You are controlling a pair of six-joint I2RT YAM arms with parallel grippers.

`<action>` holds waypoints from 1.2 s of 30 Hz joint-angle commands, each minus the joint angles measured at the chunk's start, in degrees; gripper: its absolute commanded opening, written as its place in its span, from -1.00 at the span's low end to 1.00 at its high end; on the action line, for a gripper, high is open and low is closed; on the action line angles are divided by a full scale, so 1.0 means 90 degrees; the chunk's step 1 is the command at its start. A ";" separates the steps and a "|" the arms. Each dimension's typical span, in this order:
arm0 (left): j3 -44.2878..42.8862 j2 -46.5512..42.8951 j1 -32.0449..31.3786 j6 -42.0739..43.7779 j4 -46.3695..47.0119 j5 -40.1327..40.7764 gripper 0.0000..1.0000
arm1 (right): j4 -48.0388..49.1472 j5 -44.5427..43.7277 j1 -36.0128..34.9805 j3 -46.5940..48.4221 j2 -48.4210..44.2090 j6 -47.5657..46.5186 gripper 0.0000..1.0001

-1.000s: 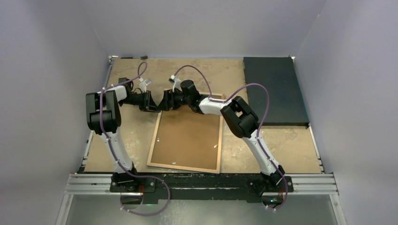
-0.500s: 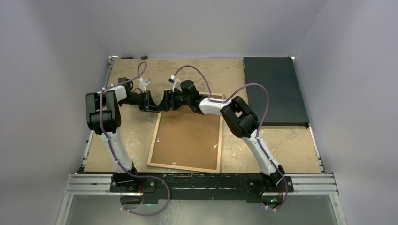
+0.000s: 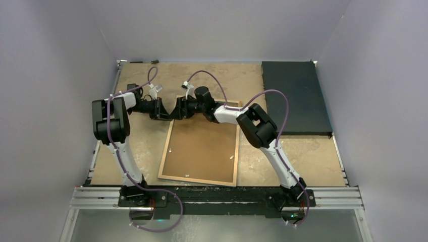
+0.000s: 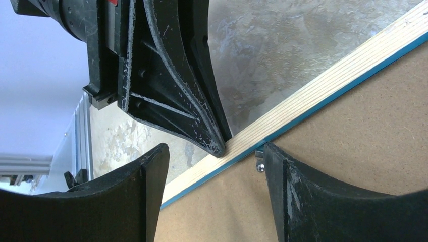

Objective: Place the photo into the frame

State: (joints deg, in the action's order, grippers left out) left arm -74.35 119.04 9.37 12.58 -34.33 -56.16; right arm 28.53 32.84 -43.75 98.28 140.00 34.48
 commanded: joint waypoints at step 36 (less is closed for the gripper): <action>0.0043 -0.0943 0.0347 0.2122 -0.2201 0.0549 -0.10 | 0.0658 -0.0047 -0.0677 -0.3524 -0.2863 -0.0111 0.91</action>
State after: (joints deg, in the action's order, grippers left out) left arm -76.71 116.09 12.27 21.74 -45.98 -52.23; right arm 29.43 27.88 -48.40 74.02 116.29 30.55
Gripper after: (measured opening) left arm 0.444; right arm 0.972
